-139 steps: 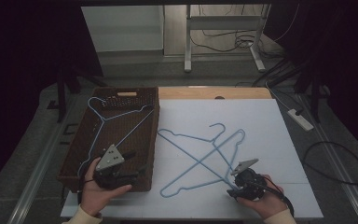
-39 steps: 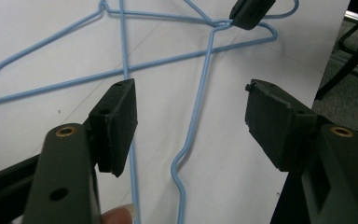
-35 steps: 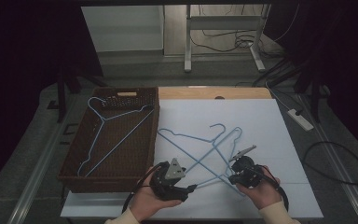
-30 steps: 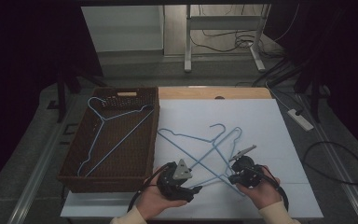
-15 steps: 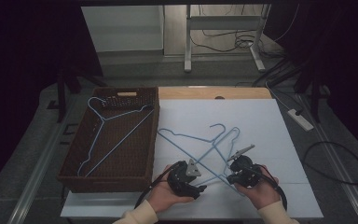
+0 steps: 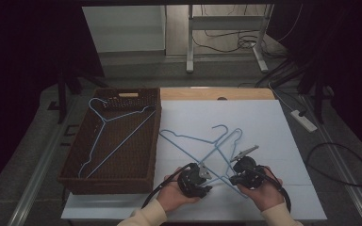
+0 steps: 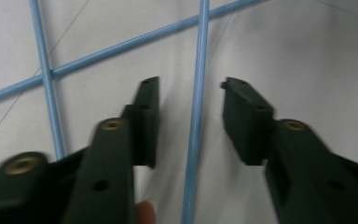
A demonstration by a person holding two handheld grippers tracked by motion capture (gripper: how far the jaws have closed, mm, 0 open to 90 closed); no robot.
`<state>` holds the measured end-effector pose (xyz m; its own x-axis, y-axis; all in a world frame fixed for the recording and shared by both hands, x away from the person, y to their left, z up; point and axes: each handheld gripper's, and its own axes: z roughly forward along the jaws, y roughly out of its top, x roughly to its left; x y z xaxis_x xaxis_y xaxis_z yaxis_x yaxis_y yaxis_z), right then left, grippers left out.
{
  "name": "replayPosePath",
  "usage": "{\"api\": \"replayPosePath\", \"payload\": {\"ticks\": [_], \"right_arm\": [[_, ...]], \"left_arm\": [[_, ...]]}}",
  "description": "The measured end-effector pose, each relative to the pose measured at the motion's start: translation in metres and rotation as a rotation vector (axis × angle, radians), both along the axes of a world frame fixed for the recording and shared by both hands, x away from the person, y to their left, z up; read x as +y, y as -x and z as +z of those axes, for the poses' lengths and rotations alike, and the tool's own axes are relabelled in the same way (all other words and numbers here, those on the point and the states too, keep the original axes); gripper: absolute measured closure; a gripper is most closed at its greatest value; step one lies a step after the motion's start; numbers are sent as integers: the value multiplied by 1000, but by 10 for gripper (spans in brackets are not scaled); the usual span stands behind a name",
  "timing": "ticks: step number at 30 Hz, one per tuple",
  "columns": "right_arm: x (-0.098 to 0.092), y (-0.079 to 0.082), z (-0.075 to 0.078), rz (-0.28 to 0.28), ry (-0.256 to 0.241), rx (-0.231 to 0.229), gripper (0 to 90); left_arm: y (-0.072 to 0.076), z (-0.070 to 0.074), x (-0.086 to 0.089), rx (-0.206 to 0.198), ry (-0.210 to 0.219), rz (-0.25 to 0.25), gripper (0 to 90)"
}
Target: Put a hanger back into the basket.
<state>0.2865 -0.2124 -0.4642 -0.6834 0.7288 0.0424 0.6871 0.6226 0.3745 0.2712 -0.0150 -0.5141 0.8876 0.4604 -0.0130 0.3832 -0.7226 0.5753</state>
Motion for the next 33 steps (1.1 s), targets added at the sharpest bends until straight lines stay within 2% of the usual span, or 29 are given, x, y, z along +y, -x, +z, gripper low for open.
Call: {"api": "replayPosePath", "payload": {"ticks": [5,12,14,16,18,19,20,21,22,23,28,31,33], "right_arm": [[-3,0,3,-5,-13,-8,858],[-6,0,5,-5,-47,-29,851],[-8,0,7,-16,-76,-49,793],[-12,-1,11,-42,-107,-97,681],[-19,-1,17,-88,-167,-177,599],[-19,-1,17,-88,-167,-177,599],[-31,-1,26,-155,-229,-260,540],[-31,-1,26,-155,-229,-260,540],[-35,-1,28,-167,-246,-283,513],[-43,-1,32,-194,-267,-329,467],[-66,-4,33,-231,-342,-415,402],[-78,-6,31,-244,-394,-440,388],[-84,-6,29,-260,-402,-462,375]], "left_arm": [[-1,2,0,11,9,-6,848],[1,4,1,0,16,-21,872],[1,5,2,-8,19,-16,874],[1,6,3,-14,21,-12,874],[2,7,4,-21,28,-6,874],[2,7,4,-21,28,-6,874],[3,9,6,-30,41,0,874],[3,9,6,-30,41,0,875],[3,11,8,-35,48,4,875],[3,12,8,-38,54,9,874],[6,18,14,-60,86,30,875],[7,21,17,-72,94,37,875],[7,22,19,-78,101,43,876]]}}
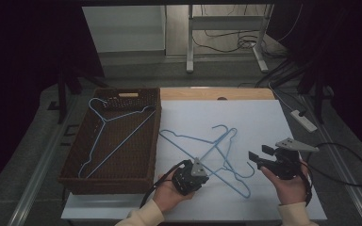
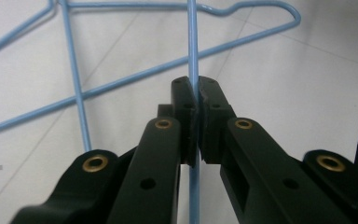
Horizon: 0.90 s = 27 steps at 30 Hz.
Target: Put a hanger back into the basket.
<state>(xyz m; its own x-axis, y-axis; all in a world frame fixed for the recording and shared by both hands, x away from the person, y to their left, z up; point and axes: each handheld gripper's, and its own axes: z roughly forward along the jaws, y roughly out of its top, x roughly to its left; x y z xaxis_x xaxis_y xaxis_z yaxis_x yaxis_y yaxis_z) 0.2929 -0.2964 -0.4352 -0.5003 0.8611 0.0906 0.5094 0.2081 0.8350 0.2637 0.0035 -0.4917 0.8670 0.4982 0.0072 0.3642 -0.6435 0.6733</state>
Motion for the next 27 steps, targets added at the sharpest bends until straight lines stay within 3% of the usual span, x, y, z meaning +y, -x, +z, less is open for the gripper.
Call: {"api": "replayPosePath", "payload": {"ticks": [6,17,27], "right_arm": [[-15,-1,-8,-44,19,-3,372],[-16,0,-23,48,27,19,383],[-14,3,-27,118,29,-4,381]], "left_arm": [[3,15,8,-30,25,28,876],[5,47,31,-59,110,71,879],[11,78,54,-114,170,96,879]]}}
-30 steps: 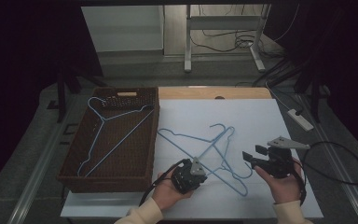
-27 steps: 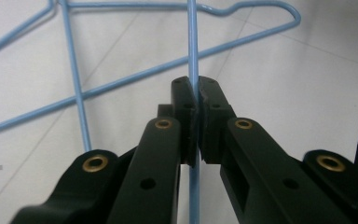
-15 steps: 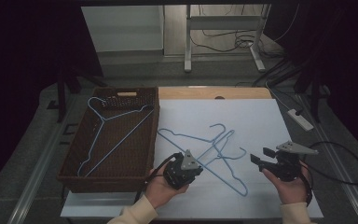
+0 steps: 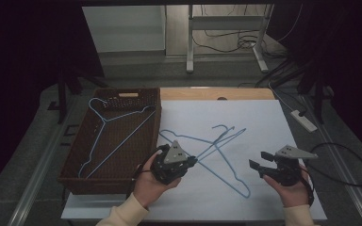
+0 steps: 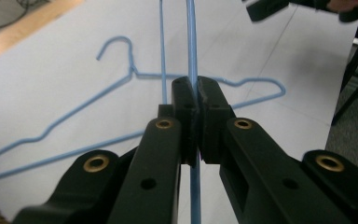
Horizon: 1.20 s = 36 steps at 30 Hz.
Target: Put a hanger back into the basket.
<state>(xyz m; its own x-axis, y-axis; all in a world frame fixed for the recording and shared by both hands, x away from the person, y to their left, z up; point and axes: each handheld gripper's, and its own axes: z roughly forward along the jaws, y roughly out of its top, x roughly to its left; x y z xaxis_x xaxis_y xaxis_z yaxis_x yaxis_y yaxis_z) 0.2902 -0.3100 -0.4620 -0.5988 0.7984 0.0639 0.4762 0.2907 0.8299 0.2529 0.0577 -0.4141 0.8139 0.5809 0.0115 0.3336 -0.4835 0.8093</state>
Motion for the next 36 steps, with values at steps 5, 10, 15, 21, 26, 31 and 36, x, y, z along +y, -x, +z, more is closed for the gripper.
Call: {"api": "replayPosePath", "payload": {"ticks": [5,10,15,21,26,31,36], "right_arm": [[0,-1,-3,9,-6,0,377],[1,-1,-4,39,-21,-6,361],[2,-1,-6,42,-14,-1,356],[2,-2,-7,43,-7,3,353],[3,-2,-8,43,-2,9,351],[4,-2,-9,46,6,14,351],[5,-2,-10,46,14,20,351]], "left_arm": [[0,16,20,-24,43,24,879],[-3,32,45,-38,80,54,879],[-2,43,63,-60,103,84,879],[-2,52,85,-83,122,120,879],[-3,55,102,-93,141,154,879],[-6,56,129,-101,143,213,879],[-9,52,155,-98,144,273,879]]}}
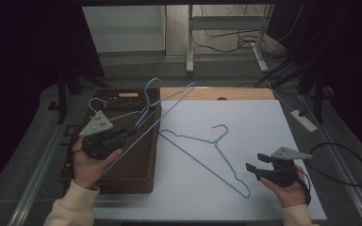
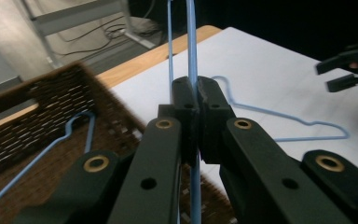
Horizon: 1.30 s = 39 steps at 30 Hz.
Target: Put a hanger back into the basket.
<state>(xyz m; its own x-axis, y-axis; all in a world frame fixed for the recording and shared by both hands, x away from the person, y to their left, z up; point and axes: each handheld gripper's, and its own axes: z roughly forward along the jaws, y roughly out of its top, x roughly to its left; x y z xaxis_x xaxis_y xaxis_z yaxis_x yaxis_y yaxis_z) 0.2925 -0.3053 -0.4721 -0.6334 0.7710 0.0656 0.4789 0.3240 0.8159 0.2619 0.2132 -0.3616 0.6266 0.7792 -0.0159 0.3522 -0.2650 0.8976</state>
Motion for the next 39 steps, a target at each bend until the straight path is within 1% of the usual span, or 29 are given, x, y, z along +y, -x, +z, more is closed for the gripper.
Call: {"api": "replayPosePath", "payload": {"ticks": [2,10,11,12,13,14,18,19,21,22,24,27,30,36,38,39], "right_arm": [[0,0,-1,-3,1,3,351],[1,-1,-2,2,7,8,351],[2,-1,-2,2,10,10,350],[2,-1,-2,2,11,11,351],[2,-1,-3,2,12,11,351],[2,-1,-3,2,12,12,350],[3,-1,-3,3,13,15,350],[3,-1,-3,3,13,15,350],[2,-1,-4,1,14,18,350],[2,-1,-4,1,14,18,350],[2,-1,-4,0,15,18,350],[3,-1,-4,2,17,19,350],[4,-2,-4,5,19,18,350],[4,-1,-4,7,21,18,350],[4,-1,-4,7,22,18,350],[4,-1,-4,7,22,19,350]], "left_arm": [[-2,-3,9,9,2,22,879],[-6,-16,41,40,-14,93,879],[-6,-16,41,40,-14,93,879],[-7,-18,47,47,-16,107,879],[-7,-18,47,47,-16,107,879],[-7,-20,53,54,-18,119,879],[-9,-26,63,75,-22,138,879],[-9,-26,63,75,-22,138,879],[-11,-29,65,89,-32,144,879],[-13,-33,68,103,-39,149,879],[-14,-36,69,111,-35,150,879],[-18,-42,69,126,-44,146,879],[-24,-49,69,155,-61,145,879],[-35,-60,66,200,-89,136,879],[-38,-63,65,216,-92,134,879],[-41,-66,66,231,-93,130,879]]}}
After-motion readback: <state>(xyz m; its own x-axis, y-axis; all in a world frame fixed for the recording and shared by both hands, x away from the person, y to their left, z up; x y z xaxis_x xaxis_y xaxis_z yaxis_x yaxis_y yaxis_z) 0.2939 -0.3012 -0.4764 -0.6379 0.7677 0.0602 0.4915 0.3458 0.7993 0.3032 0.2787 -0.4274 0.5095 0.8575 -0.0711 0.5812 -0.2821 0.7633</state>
